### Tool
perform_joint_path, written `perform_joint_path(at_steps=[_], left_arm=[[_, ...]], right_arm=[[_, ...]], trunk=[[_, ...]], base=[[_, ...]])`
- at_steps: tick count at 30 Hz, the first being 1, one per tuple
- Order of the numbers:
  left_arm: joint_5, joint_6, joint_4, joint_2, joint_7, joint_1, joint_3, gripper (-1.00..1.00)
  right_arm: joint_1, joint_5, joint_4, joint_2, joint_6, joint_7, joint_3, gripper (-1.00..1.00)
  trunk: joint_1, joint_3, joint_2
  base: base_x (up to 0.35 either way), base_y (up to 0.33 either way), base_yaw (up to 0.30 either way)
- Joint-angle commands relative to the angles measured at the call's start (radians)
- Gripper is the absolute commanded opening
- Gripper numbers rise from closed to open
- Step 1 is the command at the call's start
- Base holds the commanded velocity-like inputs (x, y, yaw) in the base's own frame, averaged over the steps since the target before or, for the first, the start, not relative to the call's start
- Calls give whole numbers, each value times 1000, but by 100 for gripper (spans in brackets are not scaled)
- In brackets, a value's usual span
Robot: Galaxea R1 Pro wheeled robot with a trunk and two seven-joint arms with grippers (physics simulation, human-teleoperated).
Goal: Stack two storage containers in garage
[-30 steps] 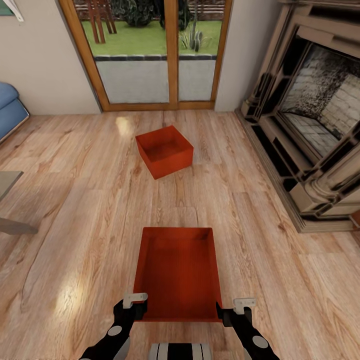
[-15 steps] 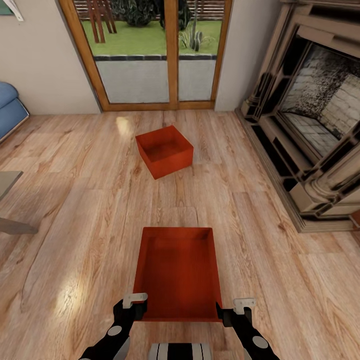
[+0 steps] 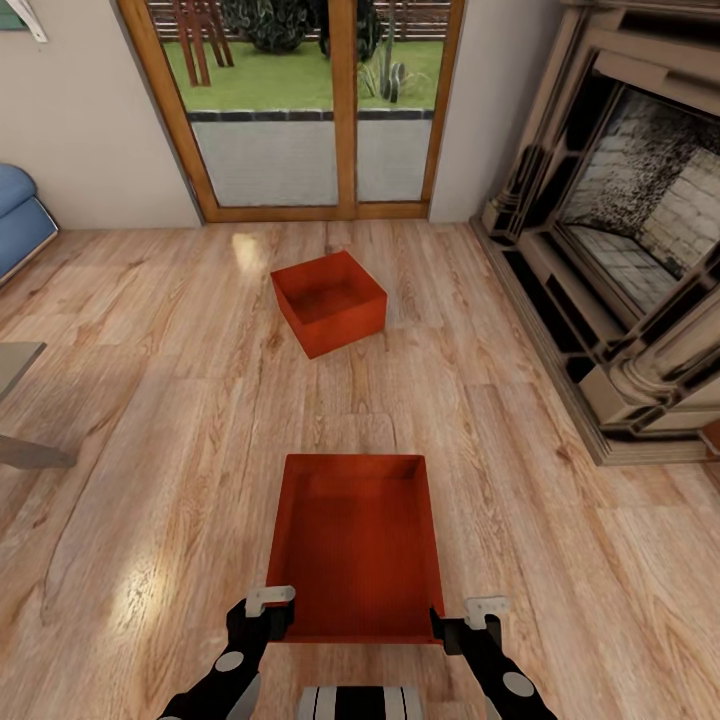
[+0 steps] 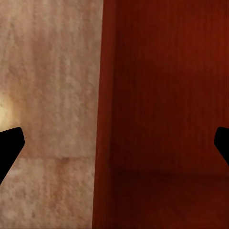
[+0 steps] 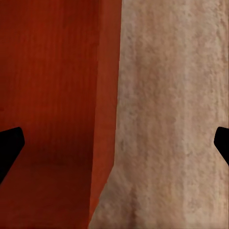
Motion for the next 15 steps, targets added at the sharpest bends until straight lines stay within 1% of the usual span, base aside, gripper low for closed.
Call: perform_joint_path(at_steps=[1,2,3,7,15], left_arm=[[-4,-3,1,0,4,0,1,100],[-4,-3,1,0,4,0,1,100],[-4,-3,1,0,4,0,1,100],[-4,-3,1,0,4,0,1,100],[-4,-3,1,0,4,0,1,100]], right_arm=[[-1,-10,0,0,-4,-2,27,100],[-1,-10,0,1,-4,-3,46,100],[-1,-8,0,13,-4,-4,75,100],[-1,-7,1,23,-4,-4,87,100],[-1,-7,1,24,-5,-4,89,100]], trunk=[[0,0,0],[0,0,0],[0,0,0],[0,0,0],[0,0,0]], base=[[0,0,0],[0,0,0],[0,0,0],[0,0,0],[0,0,0]])
